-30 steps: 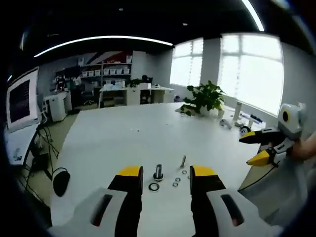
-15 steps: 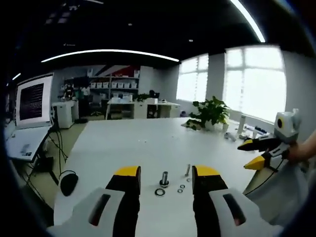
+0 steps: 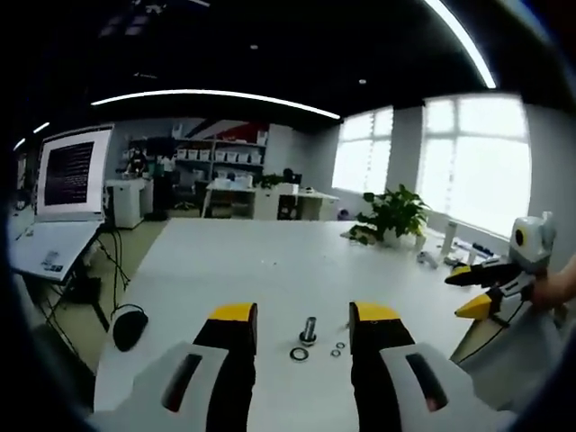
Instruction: Place the washer onto the threaded stud by aligning its center hole with the stud, sliding it down to the base, and recovering from edge contact or off-axis alignment until the washer reaches the visible bottom stop.
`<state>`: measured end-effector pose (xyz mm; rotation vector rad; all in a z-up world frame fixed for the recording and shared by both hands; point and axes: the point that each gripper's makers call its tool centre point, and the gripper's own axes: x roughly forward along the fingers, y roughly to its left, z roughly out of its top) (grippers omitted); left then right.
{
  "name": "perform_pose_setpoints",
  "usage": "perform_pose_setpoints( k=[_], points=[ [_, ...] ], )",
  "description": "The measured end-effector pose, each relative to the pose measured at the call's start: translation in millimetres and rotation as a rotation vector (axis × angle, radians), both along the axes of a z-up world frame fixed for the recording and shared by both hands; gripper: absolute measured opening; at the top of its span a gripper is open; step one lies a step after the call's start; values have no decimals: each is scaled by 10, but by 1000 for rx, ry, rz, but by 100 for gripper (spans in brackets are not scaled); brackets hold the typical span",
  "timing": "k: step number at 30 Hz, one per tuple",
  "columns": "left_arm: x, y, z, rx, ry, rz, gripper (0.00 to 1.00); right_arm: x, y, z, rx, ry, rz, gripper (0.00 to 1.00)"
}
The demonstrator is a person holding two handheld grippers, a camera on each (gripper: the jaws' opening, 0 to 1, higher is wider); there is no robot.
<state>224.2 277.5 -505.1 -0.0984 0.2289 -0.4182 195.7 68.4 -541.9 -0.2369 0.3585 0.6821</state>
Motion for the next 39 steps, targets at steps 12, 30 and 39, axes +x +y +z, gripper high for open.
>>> perform_pose_setpoints(
  k=[12, 30, 39],
  points=[
    [-15, -88, -29, 38, 8, -29, 39, -4, 24, 23, 11, -5, 14, 51],
    [21, -149, -238, 56, 101, -58, 39, -14, 62, 48, 19, -11, 33, 51],
    [87, -373, -436, 117, 188, -114, 37, -16, 60, 64, 15, -24, 34, 51]
  ],
)
